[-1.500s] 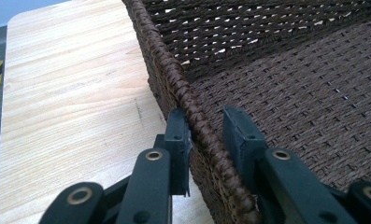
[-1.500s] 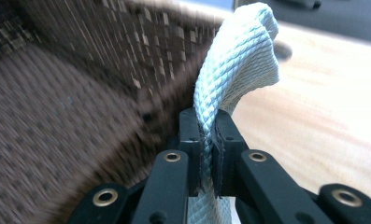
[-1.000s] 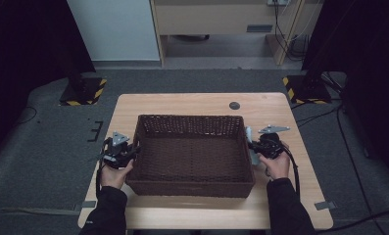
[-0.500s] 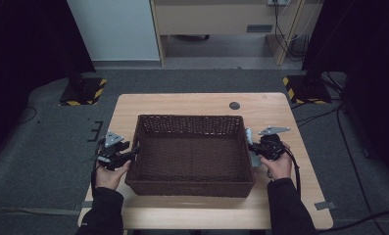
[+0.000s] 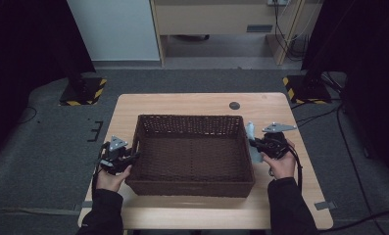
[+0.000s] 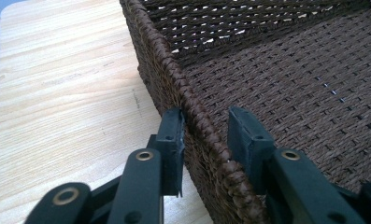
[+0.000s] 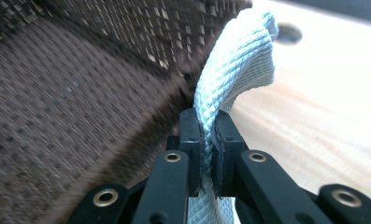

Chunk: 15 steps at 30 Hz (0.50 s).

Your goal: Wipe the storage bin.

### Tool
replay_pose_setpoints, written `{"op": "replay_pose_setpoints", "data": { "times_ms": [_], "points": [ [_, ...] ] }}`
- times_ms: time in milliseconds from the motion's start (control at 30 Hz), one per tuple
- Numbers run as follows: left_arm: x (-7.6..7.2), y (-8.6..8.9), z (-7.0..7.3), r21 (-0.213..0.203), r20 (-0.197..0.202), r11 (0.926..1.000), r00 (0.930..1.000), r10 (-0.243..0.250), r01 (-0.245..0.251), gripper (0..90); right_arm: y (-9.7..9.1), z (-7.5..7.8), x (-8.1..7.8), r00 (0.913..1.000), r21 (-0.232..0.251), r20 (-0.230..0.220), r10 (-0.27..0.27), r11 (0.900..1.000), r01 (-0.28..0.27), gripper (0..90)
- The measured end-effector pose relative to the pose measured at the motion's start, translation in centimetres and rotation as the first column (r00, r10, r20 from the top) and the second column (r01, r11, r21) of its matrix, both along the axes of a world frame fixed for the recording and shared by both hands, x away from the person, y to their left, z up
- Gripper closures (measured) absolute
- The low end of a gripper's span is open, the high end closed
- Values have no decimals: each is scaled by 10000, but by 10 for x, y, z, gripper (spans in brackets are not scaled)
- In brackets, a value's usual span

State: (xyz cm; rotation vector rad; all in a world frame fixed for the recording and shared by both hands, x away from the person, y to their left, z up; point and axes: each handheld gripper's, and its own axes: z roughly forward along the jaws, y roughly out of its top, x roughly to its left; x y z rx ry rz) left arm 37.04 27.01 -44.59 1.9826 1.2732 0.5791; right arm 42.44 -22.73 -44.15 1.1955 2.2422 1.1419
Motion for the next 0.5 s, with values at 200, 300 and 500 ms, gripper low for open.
{"op": "replay_pose_setpoints", "data": {
  "times_ms": [200, 300, 500],
  "points": [
    [1, -2, 0, -93, 27, 9996, 9997, 251, -251, 694, 2, -9, 2, 9990, -508, -449, -42, 9987, 19, 852],
    [3, -1, 0, -150, 43, 9995, 9996, 266, -266, 695, 2, -23, 6, 9951, -624, -985, -104, 9980, 42, 852],
    [10, 1, 0, -145, 47, 9995, 9996, 283, -282, 695, 10, -52, 15, 9822, -1049, -1877, -105, 9944, -94, 852]
  ]
}}
